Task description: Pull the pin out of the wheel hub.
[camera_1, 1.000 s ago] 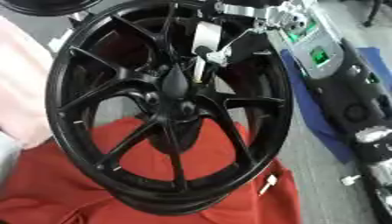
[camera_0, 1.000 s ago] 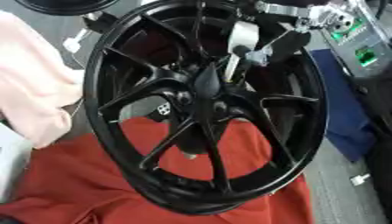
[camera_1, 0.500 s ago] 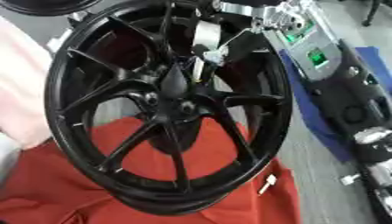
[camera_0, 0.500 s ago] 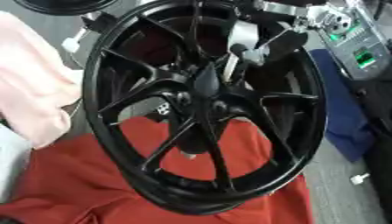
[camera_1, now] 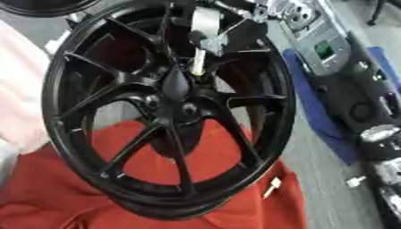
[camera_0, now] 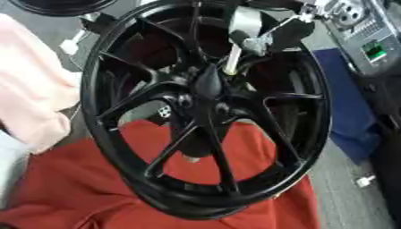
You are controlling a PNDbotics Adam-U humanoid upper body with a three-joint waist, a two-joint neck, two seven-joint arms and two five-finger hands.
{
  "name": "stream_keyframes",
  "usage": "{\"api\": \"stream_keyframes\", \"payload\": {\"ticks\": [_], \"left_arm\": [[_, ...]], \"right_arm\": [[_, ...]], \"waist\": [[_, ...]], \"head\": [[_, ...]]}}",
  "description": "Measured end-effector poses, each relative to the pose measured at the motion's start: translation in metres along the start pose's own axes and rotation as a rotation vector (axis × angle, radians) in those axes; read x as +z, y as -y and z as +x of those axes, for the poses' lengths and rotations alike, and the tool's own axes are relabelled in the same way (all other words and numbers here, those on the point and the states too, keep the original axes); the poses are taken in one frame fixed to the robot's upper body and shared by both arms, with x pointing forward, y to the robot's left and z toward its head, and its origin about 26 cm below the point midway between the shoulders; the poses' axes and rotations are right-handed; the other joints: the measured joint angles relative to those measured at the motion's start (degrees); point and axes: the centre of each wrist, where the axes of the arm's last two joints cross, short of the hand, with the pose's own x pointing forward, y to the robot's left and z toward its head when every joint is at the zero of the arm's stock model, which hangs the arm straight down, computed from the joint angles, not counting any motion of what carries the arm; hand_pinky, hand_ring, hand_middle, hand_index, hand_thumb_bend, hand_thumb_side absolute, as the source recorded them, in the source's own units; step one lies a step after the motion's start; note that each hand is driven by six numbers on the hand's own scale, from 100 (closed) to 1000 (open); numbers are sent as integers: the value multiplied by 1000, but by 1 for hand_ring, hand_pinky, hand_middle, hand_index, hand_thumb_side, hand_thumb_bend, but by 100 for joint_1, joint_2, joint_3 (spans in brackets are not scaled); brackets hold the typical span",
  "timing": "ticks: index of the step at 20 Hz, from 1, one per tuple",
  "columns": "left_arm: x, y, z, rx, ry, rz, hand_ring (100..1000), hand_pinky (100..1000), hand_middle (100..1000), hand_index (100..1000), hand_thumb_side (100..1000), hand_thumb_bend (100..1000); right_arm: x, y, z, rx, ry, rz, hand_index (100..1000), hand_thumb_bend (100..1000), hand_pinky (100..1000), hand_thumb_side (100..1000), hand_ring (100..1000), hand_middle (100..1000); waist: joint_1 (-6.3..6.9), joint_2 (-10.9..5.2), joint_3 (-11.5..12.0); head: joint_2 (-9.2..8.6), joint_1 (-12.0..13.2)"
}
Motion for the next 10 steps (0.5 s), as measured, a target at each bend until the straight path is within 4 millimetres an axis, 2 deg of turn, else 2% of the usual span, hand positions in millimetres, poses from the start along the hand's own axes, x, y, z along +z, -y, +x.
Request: {"api": "stream_keyframes", "payload": {"ticks": [1,2,3,6,10], "left_arm": [[0,0,0,1,1,0,572,687,552,755,649,248],[0,0,0,1,1,0,572,687,552,755,649,248],[0,0,0,2,1,0,572,687,552,755,649,248],[0,0,0,2,1,0,572,688,552,755,648,248],[0,0,0,2,2,-1,571,689,552,755,647,249]], "right_arm": [[0,1,1,2,3,-7,657,246,697,100,478,459],[0,3,2,2,7,-15,657,211,697,100,477,459],[-1,5,4,3,12,-24,656,248,697,100,477,457],[-1,9,6,4,16,-44,656,258,693,100,476,456],[4,24,9,9,19,-84,655,220,694,100,474,451]], "waist": [[2,0,0],[3,-1,-1],[4,-1,-1],[6,-1,-1],[9,-4,-1]], "head": [[0,-1],[0,-2],[0,-3],[0,-5],[0,-4]]}}
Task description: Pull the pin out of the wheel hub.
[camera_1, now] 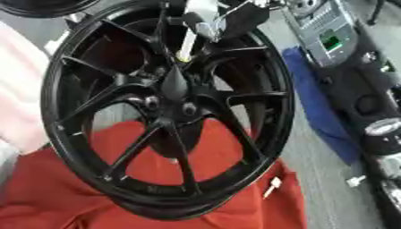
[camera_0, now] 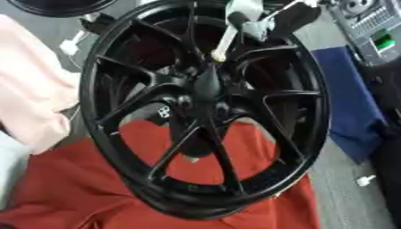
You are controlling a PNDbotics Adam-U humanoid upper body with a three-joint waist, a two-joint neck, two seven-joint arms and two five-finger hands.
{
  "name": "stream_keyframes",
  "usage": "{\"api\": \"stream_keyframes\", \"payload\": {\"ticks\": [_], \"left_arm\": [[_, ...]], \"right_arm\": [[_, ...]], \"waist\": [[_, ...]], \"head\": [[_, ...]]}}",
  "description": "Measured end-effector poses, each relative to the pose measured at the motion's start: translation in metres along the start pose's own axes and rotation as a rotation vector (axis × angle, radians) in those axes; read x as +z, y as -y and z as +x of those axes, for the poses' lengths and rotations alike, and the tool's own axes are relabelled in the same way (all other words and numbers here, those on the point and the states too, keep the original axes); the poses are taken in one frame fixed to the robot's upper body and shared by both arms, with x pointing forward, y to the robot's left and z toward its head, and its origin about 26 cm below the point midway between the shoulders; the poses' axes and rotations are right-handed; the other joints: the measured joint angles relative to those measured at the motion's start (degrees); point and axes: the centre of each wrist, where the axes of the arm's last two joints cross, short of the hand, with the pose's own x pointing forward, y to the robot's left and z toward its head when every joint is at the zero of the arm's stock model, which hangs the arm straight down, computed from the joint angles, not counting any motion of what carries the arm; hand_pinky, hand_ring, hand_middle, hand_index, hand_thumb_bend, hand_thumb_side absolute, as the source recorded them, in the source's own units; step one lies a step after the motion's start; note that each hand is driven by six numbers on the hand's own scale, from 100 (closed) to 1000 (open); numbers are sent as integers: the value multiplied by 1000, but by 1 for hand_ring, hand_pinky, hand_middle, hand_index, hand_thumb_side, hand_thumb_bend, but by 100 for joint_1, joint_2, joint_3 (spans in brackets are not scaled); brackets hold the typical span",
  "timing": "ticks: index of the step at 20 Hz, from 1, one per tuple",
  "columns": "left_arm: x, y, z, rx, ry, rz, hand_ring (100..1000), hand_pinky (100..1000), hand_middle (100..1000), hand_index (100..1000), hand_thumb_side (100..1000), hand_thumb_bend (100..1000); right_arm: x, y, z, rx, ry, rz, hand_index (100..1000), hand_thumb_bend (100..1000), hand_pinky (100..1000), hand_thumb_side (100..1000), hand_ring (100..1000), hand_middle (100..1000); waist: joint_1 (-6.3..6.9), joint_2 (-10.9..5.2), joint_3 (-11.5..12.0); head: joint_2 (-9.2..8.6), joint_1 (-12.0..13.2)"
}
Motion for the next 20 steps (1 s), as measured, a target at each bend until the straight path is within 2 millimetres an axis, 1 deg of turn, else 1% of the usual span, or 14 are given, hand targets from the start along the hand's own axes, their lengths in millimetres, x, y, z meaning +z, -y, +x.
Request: {"api": "stream_keyframes", "payload": {"ticks": [1,4,5,7,12,14,17,20], "left_arm": [[0,0,0,1,0,0,571,689,552,755,647,249],[0,0,0,2,2,0,571,689,552,755,645,250],[0,1,1,2,2,-1,571,689,552,755,644,251],[-1,1,1,3,3,-1,570,689,551,755,643,251],[-1,1,1,3,4,1,570,690,551,755,640,251],[-1,1,1,4,5,2,569,690,551,755,639,251],[-1,1,1,3,7,4,569,689,550,755,637,250],[-1,0,1,3,8,11,569,690,550,755,634,249]], "right_arm": [[2,6,0,-2,-1,-16,655,204,695,100,474,450],[10,27,0,-35,0,-70,657,112,696,100,471,445],[13,34,0,-51,3,-85,658,100,698,100,470,444],[22,47,-1,-92,7,-116,657,100,700,100,469,441],[59,81,-8,-165,-16,-192,658,100,698,100,471,444],[80,89,-13,-174,-56,-223,659,100,698,100,472,445],[118,96,-20,-155,-147,-274,660,148,698,100,474,449],[162,92,-26,-124,-263,-316,661,160,699,100,476,451]], "waist": [[0,-2,0],[1,-16,9],[3,-19,17],[7,-27,29],[51,-27,24],[84,-26,6],[144,-9,-25],[227,56,-52]], "head": [[0,0],[0,-19],[0,-48],[1,-131],[1,-317],[2,-339],[2,-296],[-4,-153]]}}
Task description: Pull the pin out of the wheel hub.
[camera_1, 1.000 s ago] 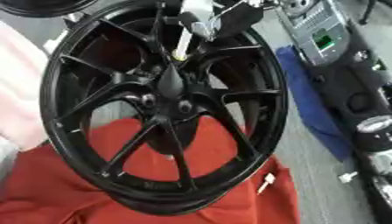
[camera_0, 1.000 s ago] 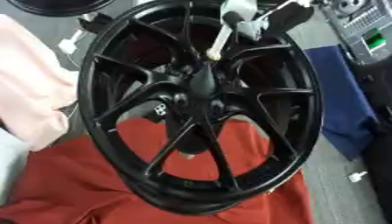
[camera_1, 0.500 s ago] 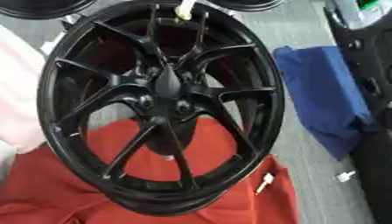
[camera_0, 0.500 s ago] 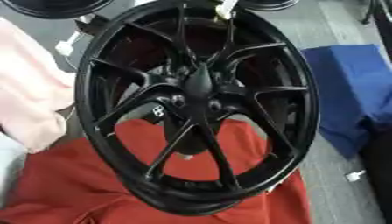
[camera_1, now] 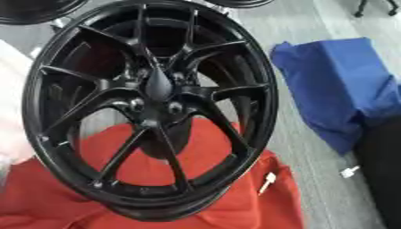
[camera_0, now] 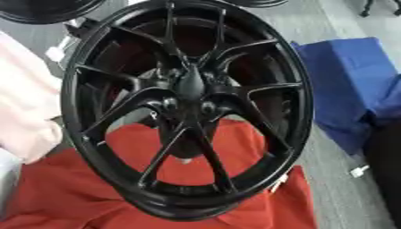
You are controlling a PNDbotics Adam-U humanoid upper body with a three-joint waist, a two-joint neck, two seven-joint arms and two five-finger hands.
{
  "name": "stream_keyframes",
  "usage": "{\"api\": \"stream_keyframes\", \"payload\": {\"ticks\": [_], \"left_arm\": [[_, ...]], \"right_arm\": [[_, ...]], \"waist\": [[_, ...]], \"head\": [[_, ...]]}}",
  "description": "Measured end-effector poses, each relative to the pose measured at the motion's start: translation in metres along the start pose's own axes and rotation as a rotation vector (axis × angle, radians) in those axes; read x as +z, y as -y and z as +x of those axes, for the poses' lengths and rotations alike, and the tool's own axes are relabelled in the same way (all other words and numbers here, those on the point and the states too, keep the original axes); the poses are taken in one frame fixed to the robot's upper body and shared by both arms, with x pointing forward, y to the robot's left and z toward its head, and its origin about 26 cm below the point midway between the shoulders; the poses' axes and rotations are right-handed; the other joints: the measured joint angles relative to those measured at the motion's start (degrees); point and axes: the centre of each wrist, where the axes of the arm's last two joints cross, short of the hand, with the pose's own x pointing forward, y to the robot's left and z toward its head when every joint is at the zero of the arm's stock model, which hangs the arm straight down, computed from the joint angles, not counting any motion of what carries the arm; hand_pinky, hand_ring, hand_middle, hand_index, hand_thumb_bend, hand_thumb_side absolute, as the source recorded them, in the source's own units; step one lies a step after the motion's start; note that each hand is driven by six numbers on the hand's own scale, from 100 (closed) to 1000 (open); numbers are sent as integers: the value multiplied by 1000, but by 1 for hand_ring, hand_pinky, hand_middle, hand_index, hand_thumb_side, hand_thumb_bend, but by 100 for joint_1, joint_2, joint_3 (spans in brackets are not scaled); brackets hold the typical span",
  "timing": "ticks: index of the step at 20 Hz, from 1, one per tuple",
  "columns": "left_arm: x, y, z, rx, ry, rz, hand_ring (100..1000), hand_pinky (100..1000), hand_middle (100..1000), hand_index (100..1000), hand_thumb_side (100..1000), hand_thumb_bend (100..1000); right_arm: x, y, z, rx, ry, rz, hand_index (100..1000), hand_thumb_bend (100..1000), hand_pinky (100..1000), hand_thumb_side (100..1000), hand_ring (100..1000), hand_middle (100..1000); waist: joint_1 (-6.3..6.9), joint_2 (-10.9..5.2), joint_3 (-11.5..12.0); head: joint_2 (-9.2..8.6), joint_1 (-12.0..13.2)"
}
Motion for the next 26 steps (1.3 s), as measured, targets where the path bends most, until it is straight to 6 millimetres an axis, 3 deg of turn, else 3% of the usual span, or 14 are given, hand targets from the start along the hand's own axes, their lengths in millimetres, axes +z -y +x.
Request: {"api": "stream_keyframes", "payload": {"ticks": [1,2,6,9,10,11,12,13,14,15,19,24,25,26], "left_arm": [[0,-1,0,0,1,4,569,690,551,755,632,249],[-1,-1,0,0,1,7,569,690,551,755,631,249],[-1,-2,3,5,9,19,569,690,551,755,628,248],[-1,-2,3,11,10,30,568,690,550,755,627,248],[-1,-1,3,14,10,31,568,690,550,755,627,248],[-1,-1,4,15,11,32,568,690,550,755,626,248],[-2,-1,4,16,12,34,568,690,550,755,627,248],[-2,-1,4,17,12,35,568,690,550,755,593,272],[-2,-1,4,19,11,39,568,690,550,755,628,249],[-1,-1,4,23,8,41,568,690,550,755,627,249],[0,0,3,27,5,44,568,690,550,756,626,249],[0,1,3,30,4,45,568,690,550,756,627,250],[0,1,3,31,5,45,568,690,550,756,627,250],[0,1,4,31,5,45,568,690,550,756,626,250]], "right_arm": [[14,1,-5,16,-36,-16,663,213,700,100,477,452],[27,1,-10,30,-67,-29,664,139,702,100,477,454],[74,-13,-26,80,-173,-49,705,100,775,100,567,502],[102,-33,-29,138,-204,-20,834,100,871,100,781,717],[110,-40,-29,167,-202,2,834,100,871,100,781,717],[116,-46,-28,197,-195,26,870,100,927,344,898,821],[122,-51,-28,230,-188,48,889,100,945,529,943,846],[130,-56,-28,260,-184,64,900,100,960,489,979,861],[137,-60,-29,283,-183,70,905,100,969,842,997,871],[143,-65,-30,297,-186,67,906,100,972,864,1000,875],[159,-76,-33,299,-204,12,901,100,974,865,997,861],[161,-77,-30,276,-208,-61,910,100,980,813,1000,883],[161,-77,-29,276,-208,-65,912,100,988,552,1000,903],[162,-77,-28,277,-211,-64,910,100,988,438,1000,902]], "waist": [[34,22,-11],[69,40,-22],[205,127,-57],[311,168,-84],[334,187,-86],[352,201,-87],[366,211,-87],[380,226,-87],[398,245,-87],[416,261,-82],[455,299,-50],[455,306,-38],[453,306,-37],[450,306,-37]], "head": [[-3,54],[-5,108],[-43,300],[-62,435],[-63,472],[-64,505],[-77,539],[-99,569],[-110,597],[-116,620],[-156,654],[-160,640],[-162,632],[-163,625]]}}
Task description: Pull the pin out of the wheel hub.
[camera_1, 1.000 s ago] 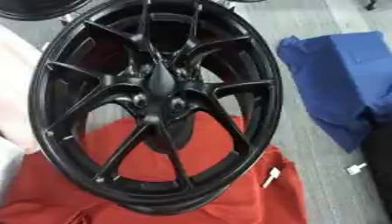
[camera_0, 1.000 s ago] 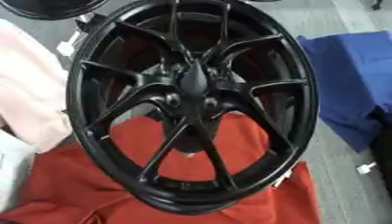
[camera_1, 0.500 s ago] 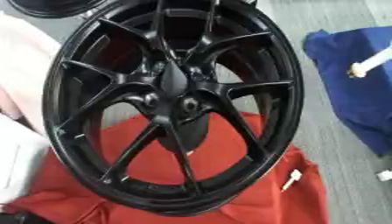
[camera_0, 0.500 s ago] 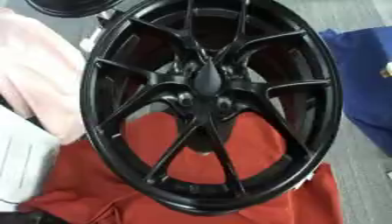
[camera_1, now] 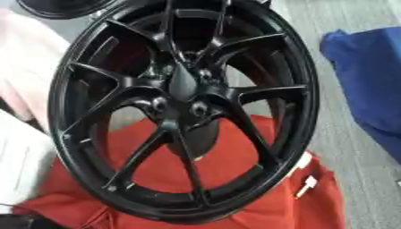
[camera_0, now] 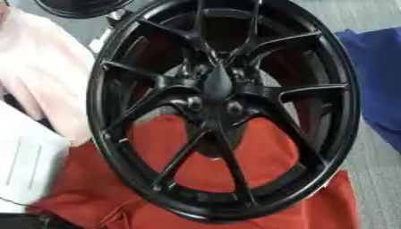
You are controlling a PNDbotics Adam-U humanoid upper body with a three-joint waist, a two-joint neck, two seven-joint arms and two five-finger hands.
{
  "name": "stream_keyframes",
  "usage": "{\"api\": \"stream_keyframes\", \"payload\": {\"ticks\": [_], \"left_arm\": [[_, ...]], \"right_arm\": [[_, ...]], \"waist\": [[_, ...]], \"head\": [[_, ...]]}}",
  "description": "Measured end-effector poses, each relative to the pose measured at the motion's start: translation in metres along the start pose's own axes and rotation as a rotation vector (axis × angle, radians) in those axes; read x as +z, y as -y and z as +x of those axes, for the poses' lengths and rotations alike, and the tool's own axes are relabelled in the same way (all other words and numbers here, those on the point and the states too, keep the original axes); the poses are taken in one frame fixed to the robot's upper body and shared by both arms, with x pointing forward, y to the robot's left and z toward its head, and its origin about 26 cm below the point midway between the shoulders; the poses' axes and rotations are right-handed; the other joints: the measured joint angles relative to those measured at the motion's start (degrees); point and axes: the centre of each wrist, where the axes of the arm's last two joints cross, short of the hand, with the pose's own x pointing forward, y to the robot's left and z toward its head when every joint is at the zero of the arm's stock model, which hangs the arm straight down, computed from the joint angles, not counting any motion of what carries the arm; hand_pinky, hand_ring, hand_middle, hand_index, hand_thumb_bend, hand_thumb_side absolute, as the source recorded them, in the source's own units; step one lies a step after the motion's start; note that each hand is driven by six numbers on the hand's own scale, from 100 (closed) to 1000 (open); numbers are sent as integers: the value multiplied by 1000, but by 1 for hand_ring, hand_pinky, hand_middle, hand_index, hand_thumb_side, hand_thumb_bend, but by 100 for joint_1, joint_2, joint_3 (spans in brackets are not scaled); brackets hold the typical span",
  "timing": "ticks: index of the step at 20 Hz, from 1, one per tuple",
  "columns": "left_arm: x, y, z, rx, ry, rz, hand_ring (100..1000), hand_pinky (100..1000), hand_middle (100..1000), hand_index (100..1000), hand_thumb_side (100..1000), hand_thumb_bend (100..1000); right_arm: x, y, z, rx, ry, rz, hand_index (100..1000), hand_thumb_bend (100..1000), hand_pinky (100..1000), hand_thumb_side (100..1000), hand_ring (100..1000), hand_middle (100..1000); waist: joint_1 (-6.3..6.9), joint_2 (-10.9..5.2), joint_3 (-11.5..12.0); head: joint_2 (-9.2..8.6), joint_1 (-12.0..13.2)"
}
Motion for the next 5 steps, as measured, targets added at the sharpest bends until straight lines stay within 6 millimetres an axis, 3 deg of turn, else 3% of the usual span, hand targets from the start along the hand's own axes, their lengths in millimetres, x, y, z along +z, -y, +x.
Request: {"api": "stream_keyframes", "payload": {"ticks": [5], "left_arm": [[0,0,1,1,1,0,567,690,550,755,626,251]], "right_arm": [[6,-1,-1,-6,-29,2,880,100,956,437,965,833]], "waist": [[-31,0,5]], "head": [[0,-5]]}}
